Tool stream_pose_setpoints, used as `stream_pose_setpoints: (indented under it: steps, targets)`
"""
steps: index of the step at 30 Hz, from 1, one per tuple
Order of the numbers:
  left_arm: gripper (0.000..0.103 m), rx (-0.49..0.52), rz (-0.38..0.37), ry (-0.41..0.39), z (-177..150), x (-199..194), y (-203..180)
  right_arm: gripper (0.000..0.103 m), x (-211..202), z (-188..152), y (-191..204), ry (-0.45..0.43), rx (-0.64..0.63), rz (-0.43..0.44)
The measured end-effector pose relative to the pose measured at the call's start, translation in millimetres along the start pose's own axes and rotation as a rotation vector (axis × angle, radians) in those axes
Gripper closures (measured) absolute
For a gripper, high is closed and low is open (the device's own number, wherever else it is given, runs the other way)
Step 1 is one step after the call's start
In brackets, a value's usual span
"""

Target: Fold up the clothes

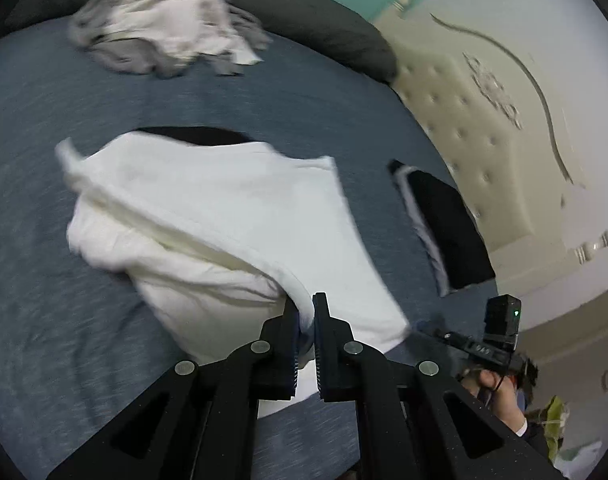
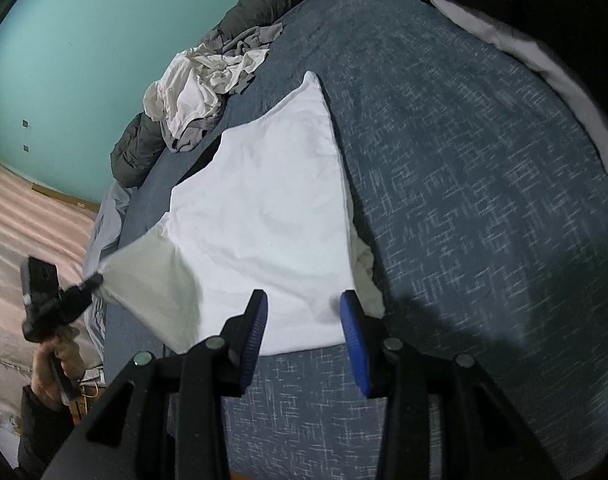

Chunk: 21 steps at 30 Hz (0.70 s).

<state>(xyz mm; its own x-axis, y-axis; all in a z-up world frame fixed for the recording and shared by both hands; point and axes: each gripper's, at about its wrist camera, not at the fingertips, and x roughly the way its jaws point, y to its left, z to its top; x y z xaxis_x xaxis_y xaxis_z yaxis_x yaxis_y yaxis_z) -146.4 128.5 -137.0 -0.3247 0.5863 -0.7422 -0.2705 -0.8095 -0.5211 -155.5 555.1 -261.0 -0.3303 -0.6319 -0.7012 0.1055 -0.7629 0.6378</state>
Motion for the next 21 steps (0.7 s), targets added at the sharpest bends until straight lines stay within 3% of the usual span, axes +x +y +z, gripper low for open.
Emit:
stream_pose_setpoints:
  steps: [4, 8, 12, 15, 18, 19, 21]
  targets:
    - [0.097, 0.083, -0.021, 0.071, 8.7, 52.4, -58.3, 0.065, -11.5, 5.5, -7.2, -0.003, -0.004, 0.002]
    - [0.097, 0.176, -0.043, 0.186, -10.1, 121.8, -110.2, 0.065, -29.0, 9.9, -16.4, -0.023, -0.006, 0.003]
    - [0.097, 0.213, 0.001, 0.29, -38.1, 179.8, -125.1, 0.065, -37.0, 10.5, -27.9, -0.013, -0.007, -0.01]
    - [0.096, 0.212, 0.018, 0.32, -48.7, 197.5, -121.2, 0.065, -36.3, 10.1, -32.7, 0.002, -0.009, -0.017]
    - [0.076, 0.189, -0.003, 0.306, -49.5, 190.9, -112.6, 0.065, -31.3, 9.6, -33.4, 0.013, -0.008, -0.014]
    - [0.06, 0.183, -0.012, 0.29, -48.0, 183.3, -109.3, 0.065, -28.2, 9.6, -31.6, 0.018, -0.01, -0.015]
    - [0.057, 0.17, -0.026, 0.251, -42.3, 162.5, -100.0, 0.065, -22.2, 9.6, -28.0, 0.029, -0.016, -0.017]
